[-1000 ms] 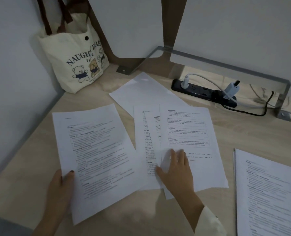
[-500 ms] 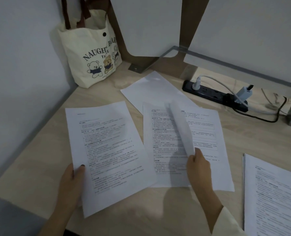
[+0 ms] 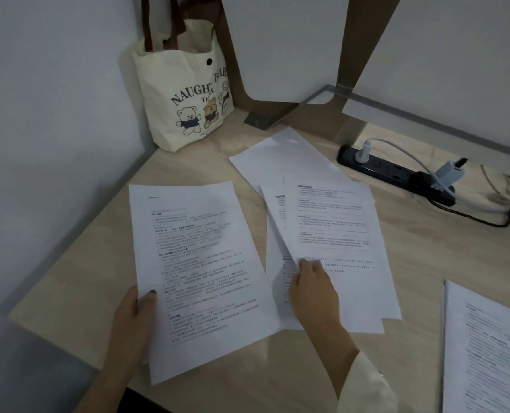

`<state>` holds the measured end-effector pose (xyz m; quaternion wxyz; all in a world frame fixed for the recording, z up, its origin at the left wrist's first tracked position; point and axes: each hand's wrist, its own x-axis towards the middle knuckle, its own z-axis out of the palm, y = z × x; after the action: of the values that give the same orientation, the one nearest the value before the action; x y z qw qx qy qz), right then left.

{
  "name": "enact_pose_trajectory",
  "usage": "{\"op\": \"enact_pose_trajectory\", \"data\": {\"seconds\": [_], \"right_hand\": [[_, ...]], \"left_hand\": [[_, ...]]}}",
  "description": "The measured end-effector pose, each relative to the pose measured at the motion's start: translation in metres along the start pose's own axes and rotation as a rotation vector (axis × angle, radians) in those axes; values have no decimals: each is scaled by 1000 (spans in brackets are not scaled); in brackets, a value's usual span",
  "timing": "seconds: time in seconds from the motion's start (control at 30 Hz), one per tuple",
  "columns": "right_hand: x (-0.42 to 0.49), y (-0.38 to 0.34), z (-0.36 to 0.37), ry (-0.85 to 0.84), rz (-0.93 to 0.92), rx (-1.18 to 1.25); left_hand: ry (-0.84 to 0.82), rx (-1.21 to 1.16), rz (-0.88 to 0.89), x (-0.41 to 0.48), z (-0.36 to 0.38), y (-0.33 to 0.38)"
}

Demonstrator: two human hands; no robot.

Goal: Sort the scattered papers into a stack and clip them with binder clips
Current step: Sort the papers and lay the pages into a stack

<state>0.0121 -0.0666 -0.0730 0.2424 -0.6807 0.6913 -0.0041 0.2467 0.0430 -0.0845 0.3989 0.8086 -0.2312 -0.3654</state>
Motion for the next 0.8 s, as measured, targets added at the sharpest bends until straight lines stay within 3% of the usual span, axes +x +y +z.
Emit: {"op": "enact_pose_trajectory", "data": {"seconds": [0.2,0.5,0.67,0.8], "right_hand": [[-2,-16,19,-105,70,-218],[1,-13,21,-62,57,-293],[-3,0,16,-1,17,-181],[-11,11,-13,75,55,58]], "left_hand": [[7,-9,-24,-4,-7,-4],[-3,-6,-1,-10,-5,-5],[-24,-37,-22,-13,-5,-6],[-130,-132,-19,-19,-1,-4]]}}
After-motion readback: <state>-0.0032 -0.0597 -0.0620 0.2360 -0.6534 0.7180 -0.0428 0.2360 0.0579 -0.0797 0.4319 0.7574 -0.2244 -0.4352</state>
